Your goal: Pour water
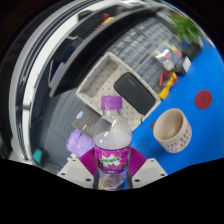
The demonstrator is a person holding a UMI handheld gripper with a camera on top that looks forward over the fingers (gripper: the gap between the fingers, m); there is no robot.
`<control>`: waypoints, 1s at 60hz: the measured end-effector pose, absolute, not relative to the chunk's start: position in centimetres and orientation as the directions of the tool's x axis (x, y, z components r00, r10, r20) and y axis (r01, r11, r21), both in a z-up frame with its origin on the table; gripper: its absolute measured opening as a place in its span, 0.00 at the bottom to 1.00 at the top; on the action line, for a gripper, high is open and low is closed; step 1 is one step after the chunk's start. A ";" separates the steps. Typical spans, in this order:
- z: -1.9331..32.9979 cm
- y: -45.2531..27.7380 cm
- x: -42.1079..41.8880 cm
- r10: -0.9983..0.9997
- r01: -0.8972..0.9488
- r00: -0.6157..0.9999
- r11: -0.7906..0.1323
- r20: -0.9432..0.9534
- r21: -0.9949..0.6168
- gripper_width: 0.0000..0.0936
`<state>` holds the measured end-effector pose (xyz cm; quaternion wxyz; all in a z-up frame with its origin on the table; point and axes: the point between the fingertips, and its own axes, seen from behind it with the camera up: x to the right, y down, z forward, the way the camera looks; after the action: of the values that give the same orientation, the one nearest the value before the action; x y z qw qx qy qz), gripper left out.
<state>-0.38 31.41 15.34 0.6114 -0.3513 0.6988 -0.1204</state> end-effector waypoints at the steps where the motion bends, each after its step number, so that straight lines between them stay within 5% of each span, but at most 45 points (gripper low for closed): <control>1: 15.4 31.5 -0.1 -0.606 -0.346 -0.013 0.749 -0.795 -0.565 0.41; 16: 15.6 31.7 2.7 -0.137 -0.333 -0.169 0.940 -0.976 -0.074 0.41; 38: 15.3 29.8 4.7 0.386 -0.186 -0.278 0.877 -0.880 0.443 0.41; 50: 14.8 29.4 4.7 0.377 -0.191 -0.311 0.874 -0.872 0.446 0.41; 60: 15.3 29.1 4.3 0.190 -0.269 -0.301 0.923 -0.934 0.274 0.41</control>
<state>4.29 29.14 15.32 0.5905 -0.0252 0.7829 0.1942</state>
